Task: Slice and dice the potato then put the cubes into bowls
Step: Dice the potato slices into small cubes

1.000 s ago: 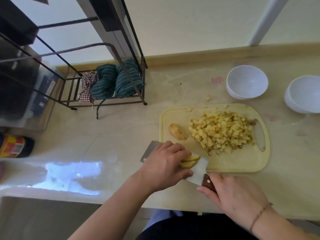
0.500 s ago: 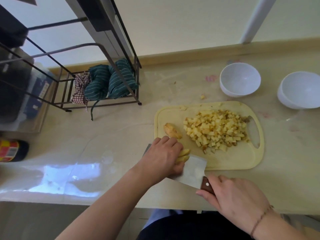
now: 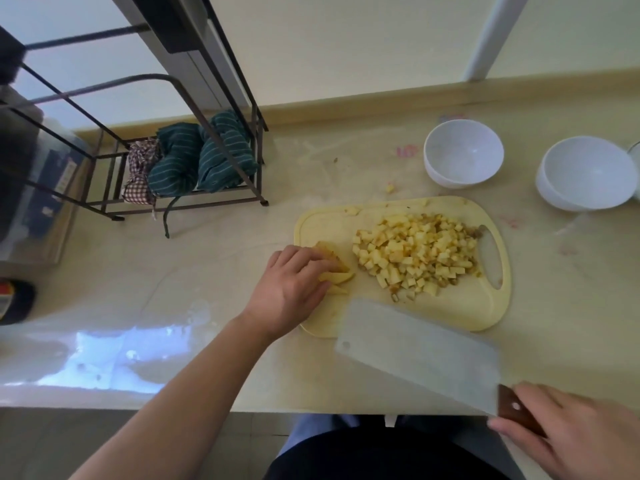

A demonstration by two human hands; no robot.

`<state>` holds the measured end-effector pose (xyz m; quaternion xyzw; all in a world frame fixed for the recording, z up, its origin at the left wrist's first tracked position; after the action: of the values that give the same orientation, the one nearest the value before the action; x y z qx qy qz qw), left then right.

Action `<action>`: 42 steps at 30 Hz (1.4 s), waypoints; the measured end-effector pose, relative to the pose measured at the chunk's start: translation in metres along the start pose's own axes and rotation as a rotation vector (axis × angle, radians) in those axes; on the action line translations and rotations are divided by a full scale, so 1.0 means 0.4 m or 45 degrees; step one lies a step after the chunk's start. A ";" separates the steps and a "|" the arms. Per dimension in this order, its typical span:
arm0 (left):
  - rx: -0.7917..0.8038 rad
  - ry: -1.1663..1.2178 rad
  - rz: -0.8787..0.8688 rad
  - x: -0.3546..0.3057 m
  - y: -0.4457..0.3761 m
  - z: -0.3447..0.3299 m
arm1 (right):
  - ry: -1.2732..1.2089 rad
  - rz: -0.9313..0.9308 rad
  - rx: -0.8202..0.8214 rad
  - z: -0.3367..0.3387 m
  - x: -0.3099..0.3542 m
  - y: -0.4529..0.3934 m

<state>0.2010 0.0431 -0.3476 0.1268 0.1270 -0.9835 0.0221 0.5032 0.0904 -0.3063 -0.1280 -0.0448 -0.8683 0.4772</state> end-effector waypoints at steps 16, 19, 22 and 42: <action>-0.063 -0.155 -0.034 -0.173 0.032 -0.053 | -0.903 -0.821 0.271 -0.029 -0.042 0.037; -0.116 -0.070 0.162 -0.161 0.062 -0.047 | -1.250 -0.939 0.410 -0.078 -0.005 0.052; -0.189 0.087 0.313 -0.160 0.095 -0.050 | -1.459 -1.044 0.540 -0.142 0.029 0.065; -0.244 0.167 0.285 -0.201 0.068 -0.087 | -1.248 -0.978 0.395 -0.144 0.052 0.073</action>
<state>0.2892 0.0266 -0.3664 0.2015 0.2065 -0.9479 0.1352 0.5069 0.0460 -0.3576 -0.4144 -0.4256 -0.8015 0.0692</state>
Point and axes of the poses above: each hand's wrist, its own y-axis away from the middle knuckle, its own z-axis out of the back of the hand, x = y × z, the point moved 10 cm from there along -y, towards the middle knuckle, and after that the axes turned 6 degrees about -y, right-handed, at the moved point
